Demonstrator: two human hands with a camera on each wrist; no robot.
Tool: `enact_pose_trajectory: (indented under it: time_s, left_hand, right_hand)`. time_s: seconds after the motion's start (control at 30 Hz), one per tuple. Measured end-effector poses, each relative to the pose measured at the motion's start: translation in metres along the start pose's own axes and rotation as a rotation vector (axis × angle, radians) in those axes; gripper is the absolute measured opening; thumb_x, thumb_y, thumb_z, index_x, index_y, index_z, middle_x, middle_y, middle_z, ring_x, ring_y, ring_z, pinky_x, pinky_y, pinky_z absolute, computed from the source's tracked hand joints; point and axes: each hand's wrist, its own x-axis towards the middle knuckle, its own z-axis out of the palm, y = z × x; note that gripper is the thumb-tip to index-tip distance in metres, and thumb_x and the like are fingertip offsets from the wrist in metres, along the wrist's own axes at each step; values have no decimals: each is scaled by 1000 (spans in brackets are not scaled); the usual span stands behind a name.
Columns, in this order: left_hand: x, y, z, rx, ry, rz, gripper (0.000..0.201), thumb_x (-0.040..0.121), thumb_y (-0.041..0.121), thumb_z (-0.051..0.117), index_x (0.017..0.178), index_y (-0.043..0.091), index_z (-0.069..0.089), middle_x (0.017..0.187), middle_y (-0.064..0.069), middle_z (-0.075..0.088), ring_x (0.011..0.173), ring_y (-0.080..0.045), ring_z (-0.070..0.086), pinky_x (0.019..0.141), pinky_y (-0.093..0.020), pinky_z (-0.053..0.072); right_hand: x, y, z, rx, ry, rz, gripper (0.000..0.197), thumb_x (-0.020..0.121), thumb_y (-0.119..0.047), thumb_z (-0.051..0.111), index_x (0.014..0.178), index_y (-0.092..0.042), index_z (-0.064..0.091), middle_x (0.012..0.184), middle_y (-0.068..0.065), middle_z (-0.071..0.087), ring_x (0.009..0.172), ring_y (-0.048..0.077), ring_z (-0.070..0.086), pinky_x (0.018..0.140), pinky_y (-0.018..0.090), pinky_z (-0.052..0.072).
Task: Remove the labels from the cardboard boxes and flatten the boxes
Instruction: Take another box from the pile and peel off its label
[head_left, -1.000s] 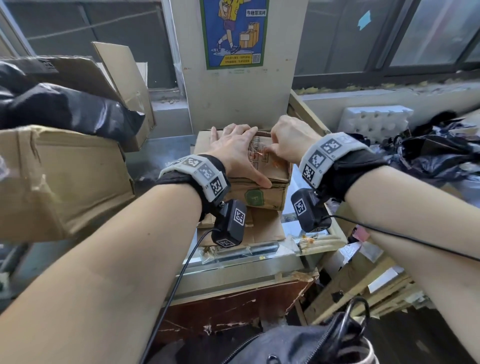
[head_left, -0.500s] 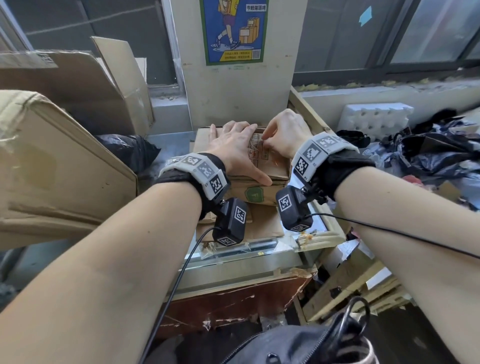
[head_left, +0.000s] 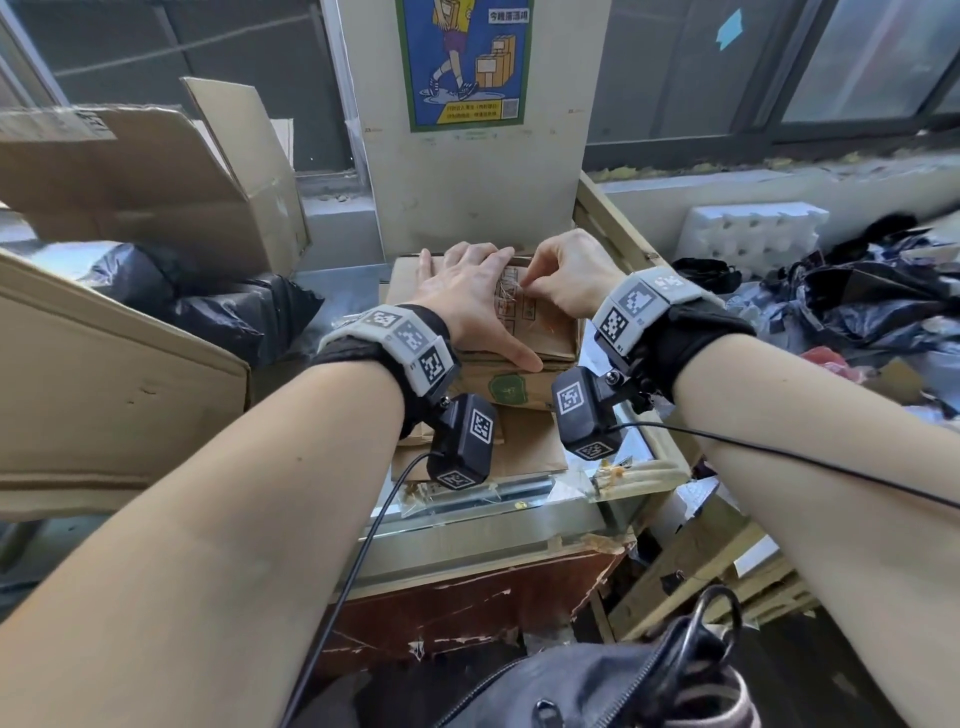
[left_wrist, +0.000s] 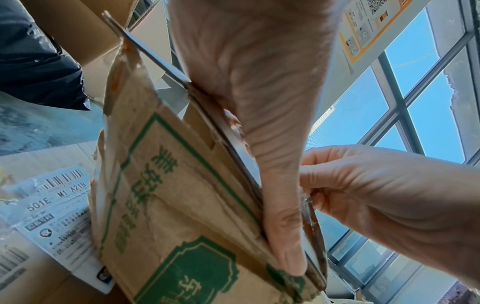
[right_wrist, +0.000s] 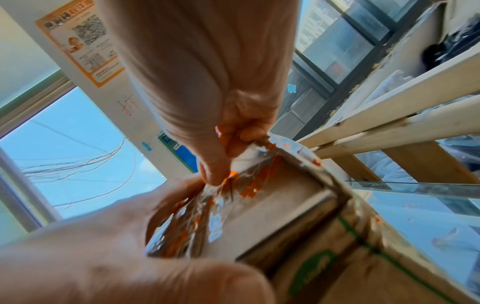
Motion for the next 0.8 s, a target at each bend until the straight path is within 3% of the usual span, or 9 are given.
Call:
enact_pose_trajectory:
  time_s: [0.13, 0.23, 0.43, 0.53, 0.6, 0.73, 0.8]
  left_hand:
    - [1, 1, 0, 3, -7, 5, 136, 45, 77, 77, 153, 29, 12, 158, 4, 17, 147, -19, 4, 118, -53, -5]
    - [2, -2, 0, -8, -13, -2, 135, 45, 77, 77, 153, 30, 11, 158, 5, 16, 147, -18, 4, 118, -54, -5]
    - [1, -6, 2, -18, -6, -4, 133, 47, 77, 76, 153, 30, 12, 158, 5, 17, 147, -19, 5, 118, -55, -3]
    - [2, -6, 2, -16, -4, 1, 132, 47, 77, 76, 153, 30, 13, 157, 5, 18, 147, -19, 6, 118, -55, -3]
    - [2, -5, 3, -14, -1, 3, 132, 47, 77, 76, 153, 30, 13, 157, 6, 18, 147, -20, 6, 118, -55, -3]
    - [2, -5, 2, -15, 1, 0, 132, 47, 76, 76, 153, 29, 13, 157, 6, 17, 147, -19, 5, 118, -55, -4]
    - [1, -5, 2, -9, -2, -1, 134, 47, 77, 76, 154, 29, 11, 158, 6, 17, 147, -19, 5, 118, -55, -4]
  right_hand:
    - [-4, 2, -7, 66, -66, -25, 5, 82, -12, 71, 78, -15, 70, 86, 2, 66, 77, 10, 58, 70, 22, 47]
    - [-6, 2, -10, 85, -130, -34, 10, 82, -10, 71, 74, -15, 69, 75, -4, 63, 71, 6, 55, 62, 15, 44]
    - [-6, 4, -6, 114, -127, -57, 15, 80, -8, 71, 73, -20, 65, 80, -1, 65, 75, 10, 58, 69, 20, 49]
    - [-7, 5, -2, 147, -61, -65, 23, 76, -6, 74, 91, -17, 61, 77, 2, 62, 67, 9, 56, 59, 19, 47]
    - [-7, 5, 0, 148, -50, -58, 29, 75, -7, 75, 100, -16, 61, 76, 2, 62, 63, 6, 55, 59, 19, 45]
    - [-7, 3, 1, 136, -76, -18, 12, 82, -10, 70, 93, -15, 74, 83, -2, 66, 72, 7, 58, 70, 19, 47]
    - [-9, 1, 0, 145, -78, -18, 12, 83, -10, 69, 91, -16, 75, 84, 0, 68, 74, 8, 58, 69, 16, 48]
